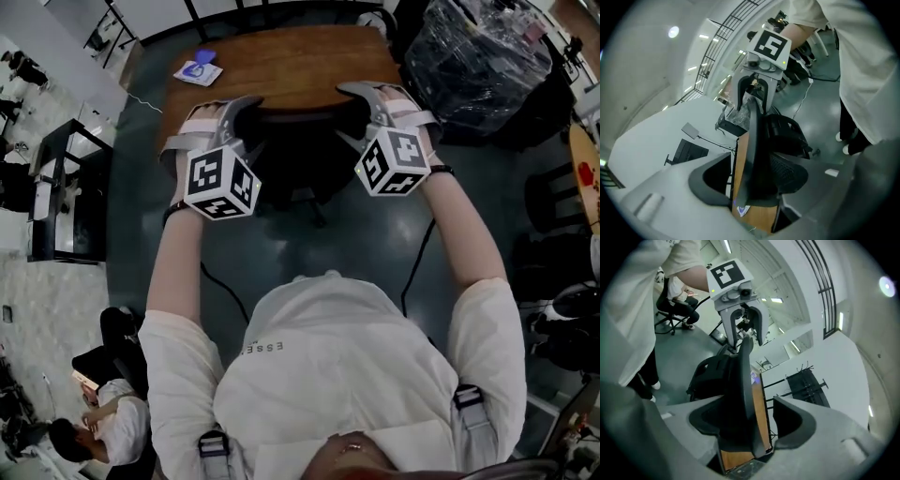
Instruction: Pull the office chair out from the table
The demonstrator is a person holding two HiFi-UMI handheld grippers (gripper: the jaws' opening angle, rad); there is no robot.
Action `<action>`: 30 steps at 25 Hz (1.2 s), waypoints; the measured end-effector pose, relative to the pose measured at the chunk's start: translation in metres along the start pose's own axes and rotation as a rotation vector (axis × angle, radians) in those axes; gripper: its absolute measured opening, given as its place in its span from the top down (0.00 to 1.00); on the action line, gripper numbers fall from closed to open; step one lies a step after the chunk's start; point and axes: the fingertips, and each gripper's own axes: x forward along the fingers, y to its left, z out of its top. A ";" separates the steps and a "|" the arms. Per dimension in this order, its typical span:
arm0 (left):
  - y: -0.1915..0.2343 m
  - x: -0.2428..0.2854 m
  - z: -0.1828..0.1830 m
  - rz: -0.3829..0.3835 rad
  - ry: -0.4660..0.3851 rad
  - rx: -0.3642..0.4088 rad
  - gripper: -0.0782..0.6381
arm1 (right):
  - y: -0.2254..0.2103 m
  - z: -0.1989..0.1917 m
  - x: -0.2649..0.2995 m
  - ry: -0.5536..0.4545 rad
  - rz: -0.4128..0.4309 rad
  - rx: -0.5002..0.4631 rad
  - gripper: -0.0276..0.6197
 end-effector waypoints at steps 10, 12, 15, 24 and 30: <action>-0.012 0.021 0.002 -0.126 -0.029 0.132 0.76 | 0.016 0.008 0.016 0.032 0.128 -0.138 0.89; -0.014 0.018 0.005 -0.124 -0.028 0.139 0.77 | 0.019 0.009 0.012 0.039 0.145 -0.136 0.89; -0.020 0.011 0.010 -0.108 -0.023 0.154 0.77 | 0.024 0.011 0.004 0.044 0.130 -0.152 0.89; -0.044 -0.008 0.034 -0.085 0.002 0.162 0.77 | 0.043 0.010 -0.026 0.050 0.078 -0.170 0.89; -0.061 -0.030 0.044 -0.105 0.035 0.114 0.76 | 0.059 0.023 -0.048 0.021 0.057 -0.187 0.89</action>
